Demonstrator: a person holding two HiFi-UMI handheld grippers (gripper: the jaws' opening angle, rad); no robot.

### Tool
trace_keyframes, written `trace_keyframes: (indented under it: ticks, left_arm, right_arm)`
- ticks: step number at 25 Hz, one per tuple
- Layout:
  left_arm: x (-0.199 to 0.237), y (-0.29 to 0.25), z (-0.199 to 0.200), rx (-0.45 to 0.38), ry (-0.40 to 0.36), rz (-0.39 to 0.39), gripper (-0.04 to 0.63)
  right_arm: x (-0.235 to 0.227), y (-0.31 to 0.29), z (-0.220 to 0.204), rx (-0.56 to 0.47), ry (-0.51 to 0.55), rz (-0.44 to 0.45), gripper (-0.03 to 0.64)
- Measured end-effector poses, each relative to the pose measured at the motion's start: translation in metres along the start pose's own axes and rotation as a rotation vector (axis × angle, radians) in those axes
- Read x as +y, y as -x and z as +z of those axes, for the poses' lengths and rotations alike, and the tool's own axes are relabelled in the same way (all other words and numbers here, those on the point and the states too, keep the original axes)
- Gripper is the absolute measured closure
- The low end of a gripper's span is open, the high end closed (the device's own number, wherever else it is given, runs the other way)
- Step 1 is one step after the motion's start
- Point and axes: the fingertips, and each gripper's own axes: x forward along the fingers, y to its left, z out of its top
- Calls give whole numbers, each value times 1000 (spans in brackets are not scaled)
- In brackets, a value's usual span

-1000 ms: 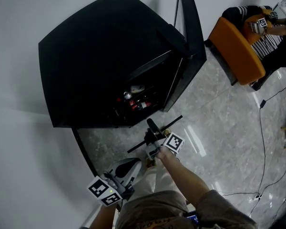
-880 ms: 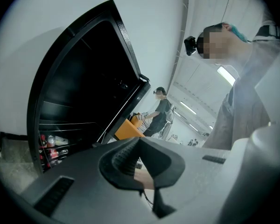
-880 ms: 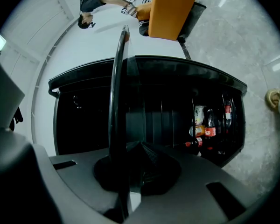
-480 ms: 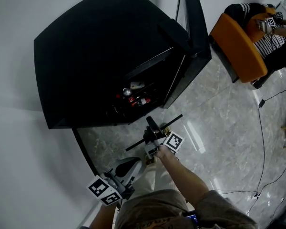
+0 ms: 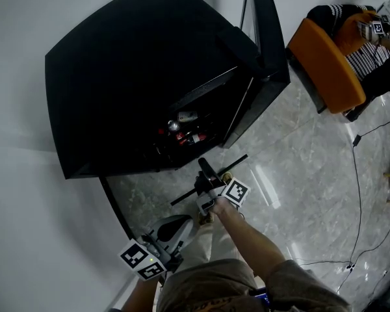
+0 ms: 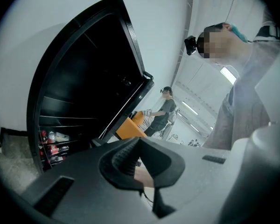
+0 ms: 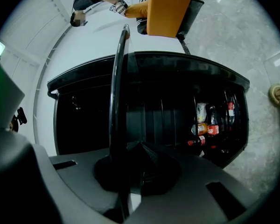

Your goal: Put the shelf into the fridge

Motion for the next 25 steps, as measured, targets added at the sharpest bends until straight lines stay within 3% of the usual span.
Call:
trace_keyframes:
  ticks: [11,25]
  left_arm:
    - [6,-2,-4,8,15,1,592]
    - [6,-3,-6,20,24,-4,592]
  right_arm:
    - [-9,-7,0,-4,-33,-8,589]
    - [5,1,-3,19,45,26,589]
